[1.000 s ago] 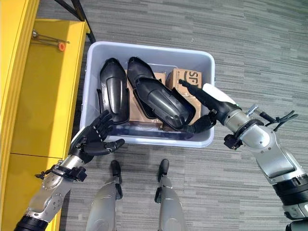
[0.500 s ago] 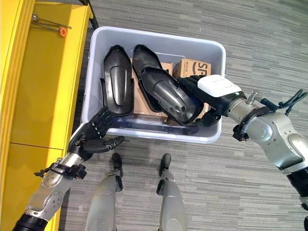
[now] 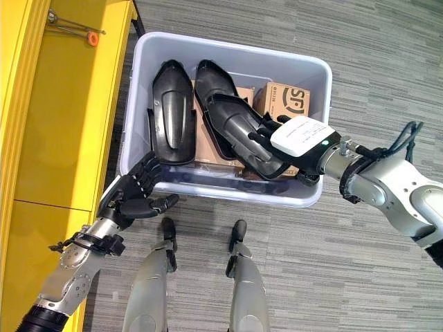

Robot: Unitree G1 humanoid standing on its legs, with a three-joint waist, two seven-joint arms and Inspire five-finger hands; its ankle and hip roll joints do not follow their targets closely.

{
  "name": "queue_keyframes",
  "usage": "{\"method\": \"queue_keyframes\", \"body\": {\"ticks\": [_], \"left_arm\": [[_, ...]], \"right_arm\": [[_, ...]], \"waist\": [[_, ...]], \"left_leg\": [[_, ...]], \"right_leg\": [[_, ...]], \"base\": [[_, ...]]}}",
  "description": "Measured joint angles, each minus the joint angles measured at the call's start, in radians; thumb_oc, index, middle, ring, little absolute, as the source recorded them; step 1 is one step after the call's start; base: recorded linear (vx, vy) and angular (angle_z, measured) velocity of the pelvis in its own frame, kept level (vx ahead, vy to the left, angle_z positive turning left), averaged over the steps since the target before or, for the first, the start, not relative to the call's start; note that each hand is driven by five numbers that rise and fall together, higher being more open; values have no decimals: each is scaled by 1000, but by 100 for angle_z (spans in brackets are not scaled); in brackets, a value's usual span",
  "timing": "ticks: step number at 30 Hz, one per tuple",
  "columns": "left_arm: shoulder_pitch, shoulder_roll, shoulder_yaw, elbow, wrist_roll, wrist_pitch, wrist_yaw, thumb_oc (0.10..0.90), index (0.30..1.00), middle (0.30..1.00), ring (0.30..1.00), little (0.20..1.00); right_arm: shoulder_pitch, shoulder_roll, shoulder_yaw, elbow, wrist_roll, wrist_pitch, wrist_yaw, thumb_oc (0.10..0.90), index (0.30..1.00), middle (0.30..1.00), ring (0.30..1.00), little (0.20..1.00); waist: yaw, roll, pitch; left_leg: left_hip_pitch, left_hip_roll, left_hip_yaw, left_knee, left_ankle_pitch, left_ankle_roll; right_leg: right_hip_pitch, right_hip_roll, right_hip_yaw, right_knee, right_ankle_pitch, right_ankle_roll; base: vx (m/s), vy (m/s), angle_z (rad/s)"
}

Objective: Move parts from the plastic box to the shelf.

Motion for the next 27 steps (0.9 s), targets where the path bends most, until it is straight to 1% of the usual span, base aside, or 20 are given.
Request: {"method": "queue_keyframes", "body": {"ticks": [1, 2, 4, 5, 8, 16, 19, 24, 27], "left_arm": [[0, 3, -1, -5, 1, 0, 2, 900, 1000, 1000, 1000, 1000], [-2, 3, 1, -14, 1, -1, 5, 900, 1000, 1000, 1000, 1000], [-8, 3, -5, -20, 2, -1, 20, 900, 1000, 1000, 1000, 1000], [-13, 3, -8, -20, 2, -1, 22, 900, 1000, 1000, 1000, 1000], [-15, 3, -10, -20, 2, -4, 26, 900, 1000, 1000, 1000, 1000], [-18, 3, -12, -20, 3, -16, 43, 900, 1000, 1000, 1000, 1000], [-20, 3, -13, -20, 3, -19, 47, 900, 1000, 1000, 1000, 1000], [-18, 4, -13, -20, 3, -36, 49, 900, 1000, 1000, 1000, 1000], [-19, 4, -12, -22, 3, -38, 56, 900, 1000, 1000, 1000, 1000]], "right_arm": [[-24, 0, 20, -4, -25, -7, 0, 900, 1000, 1000, 1000, 1000], [-39, 1, 32, -10, -36, -10, -1, 900, 1000, 1000, 1000, 1000], [-98, 4, 92, -10, -58, -12, -1, 900, 1000, 1000, 1000, 1000], [-108, 4, 101, -12, -58, -12, -1, 900, 1000, 1000, 1000, 1000], [-112, 8, 112, -20, -58, -14, -1, 900, 1000, 1000, 1000, 1000], [-114, 15, 123, -14, -58, -9, -1, 900, 1000, 1000, 1000, 1000], [-116, 46, 133, 22, -58, -4, -1, 900, 1000, 1000, 1000, 1000], [-116, 47, 143, 30, -57, 2, -3, 900, 1000, 1000, 1000, 1000], [-113, 57, 145, 65, -57, 8, -4, 900, 1000, 1000, 1000, 1000]], "waist": [[3, 0, 0], [4, 0, 0], [5, 0, 0], [5, -2, 1], [7, -3, 1], [9, -7, 4], [9, -7, 4], [9, -7, 4], [10, -7, 4]], "left_leg": [[-5, 0, -1, 1, -1, -1], [-14, 0, -4, 5, -1, -1], [-31, 1, -9, 16, -3, 2], [-35, 0, -8, 17, -4, 2], [-42, 0, -11, 29, -5, 5], [-49, -2, -15, 30, -5, 5], [-52, -1, -17, 30, -4, 6], [-66, -3, -20, 32, -4, 6], [-71, -7, -20, 32, -2, 6]], "right_leg": [[-6, 0, 0, 3, -3, -3], [-13, 0, -1, 7, -4, -3], [-23, -1, -5, 13, -4, -3], [-29, -2, -5, 16, -4, -3], [-32, -4, -7, 24, -5, 1], [-41, -6, -8, 38, -9, -3], [-46, -6, -8, 42, -9, -3], [-59, -8, -10, 48, -14, -5], [-70, -14, -10, 61, -22, -5]], "base": [[0, 0, 0], [8, 3, 4], [6, 5, 4], [0, 0, 0], [4, -3, 2], [0, 0, 0], [0, 0, 0], [0, 0, 0], [5, 2, 2]]}}
